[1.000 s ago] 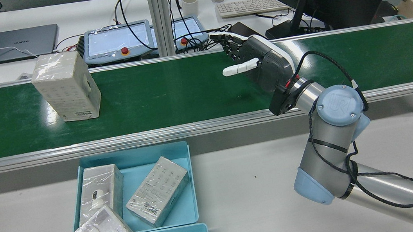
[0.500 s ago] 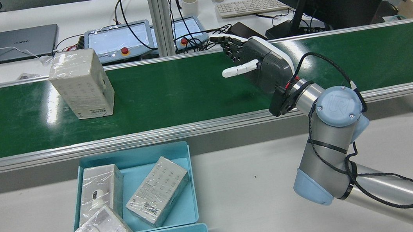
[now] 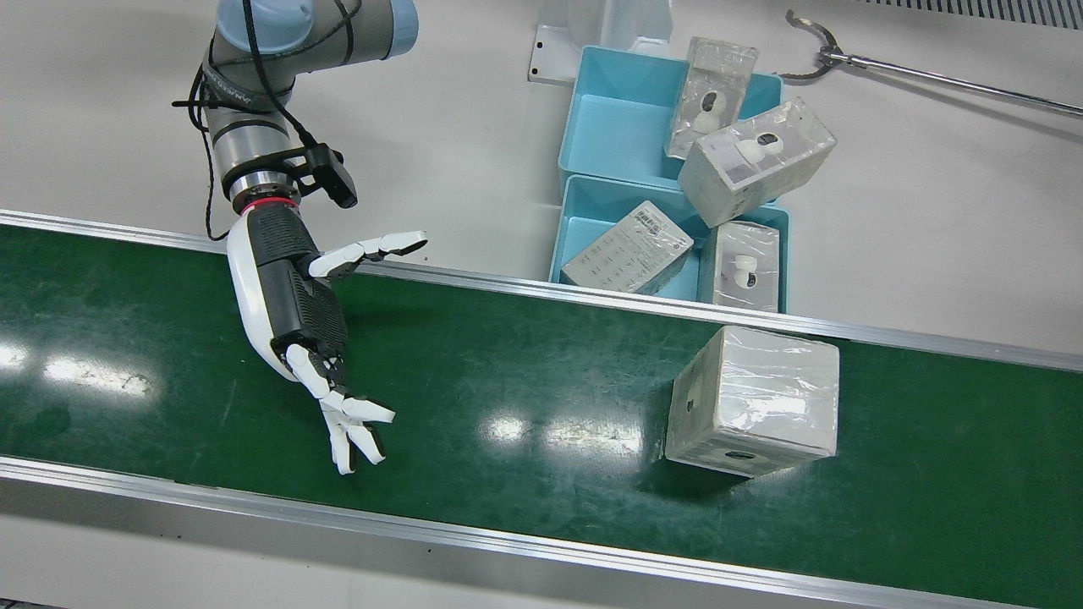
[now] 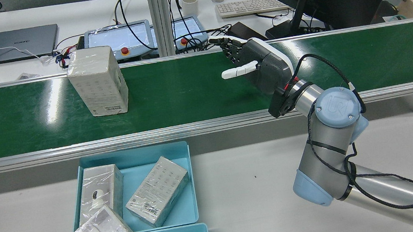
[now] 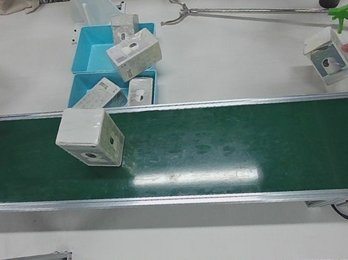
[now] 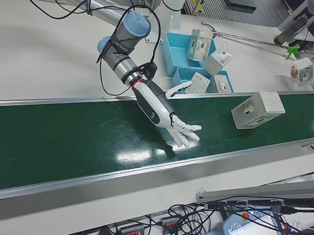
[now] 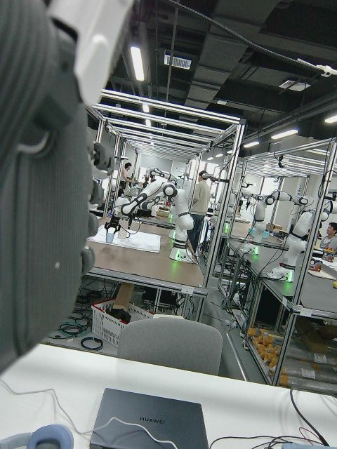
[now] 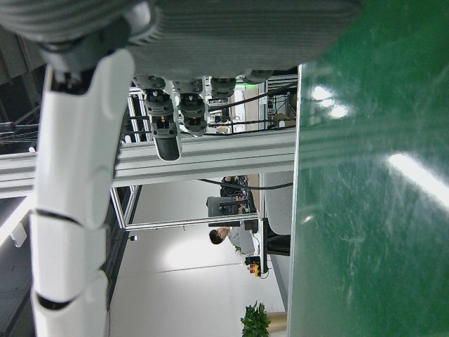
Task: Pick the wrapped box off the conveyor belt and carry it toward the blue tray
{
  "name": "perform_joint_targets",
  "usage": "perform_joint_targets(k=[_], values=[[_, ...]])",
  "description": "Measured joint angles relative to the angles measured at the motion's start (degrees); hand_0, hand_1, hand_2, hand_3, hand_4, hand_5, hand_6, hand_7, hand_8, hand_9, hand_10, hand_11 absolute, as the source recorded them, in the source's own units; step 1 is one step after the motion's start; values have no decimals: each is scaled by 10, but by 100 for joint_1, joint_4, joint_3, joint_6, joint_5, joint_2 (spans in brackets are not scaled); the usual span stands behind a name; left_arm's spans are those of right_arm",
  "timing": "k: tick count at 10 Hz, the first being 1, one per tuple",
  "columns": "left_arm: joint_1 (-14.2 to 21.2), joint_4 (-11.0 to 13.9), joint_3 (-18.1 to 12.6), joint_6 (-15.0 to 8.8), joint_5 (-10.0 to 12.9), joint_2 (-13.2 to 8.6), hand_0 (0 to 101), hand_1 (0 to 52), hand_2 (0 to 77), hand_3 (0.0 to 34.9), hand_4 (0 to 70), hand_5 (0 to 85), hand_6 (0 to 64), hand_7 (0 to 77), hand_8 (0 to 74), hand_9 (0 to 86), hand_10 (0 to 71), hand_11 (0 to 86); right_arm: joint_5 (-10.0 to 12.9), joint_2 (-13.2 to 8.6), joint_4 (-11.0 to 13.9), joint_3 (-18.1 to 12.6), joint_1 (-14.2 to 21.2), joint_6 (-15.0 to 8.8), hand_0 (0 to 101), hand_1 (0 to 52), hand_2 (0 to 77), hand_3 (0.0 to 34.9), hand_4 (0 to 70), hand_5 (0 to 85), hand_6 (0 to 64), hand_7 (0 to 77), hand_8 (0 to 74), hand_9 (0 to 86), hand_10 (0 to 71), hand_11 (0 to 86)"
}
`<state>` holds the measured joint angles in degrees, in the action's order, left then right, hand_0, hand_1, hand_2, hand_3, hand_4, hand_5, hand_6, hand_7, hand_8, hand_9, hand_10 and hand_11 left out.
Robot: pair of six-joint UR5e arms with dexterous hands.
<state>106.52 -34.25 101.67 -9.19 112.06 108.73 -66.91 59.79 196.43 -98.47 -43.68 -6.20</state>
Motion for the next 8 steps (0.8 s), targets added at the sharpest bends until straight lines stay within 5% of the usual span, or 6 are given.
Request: perform_joint_targets(k=[8], values=[[0,0,0,0,0,0,0,0,11,0,0,11,5,5,5,0,5,5,3,6,60,57,-26,-7,468,142,114,0,131,235,44,55,5,38,0,5]])
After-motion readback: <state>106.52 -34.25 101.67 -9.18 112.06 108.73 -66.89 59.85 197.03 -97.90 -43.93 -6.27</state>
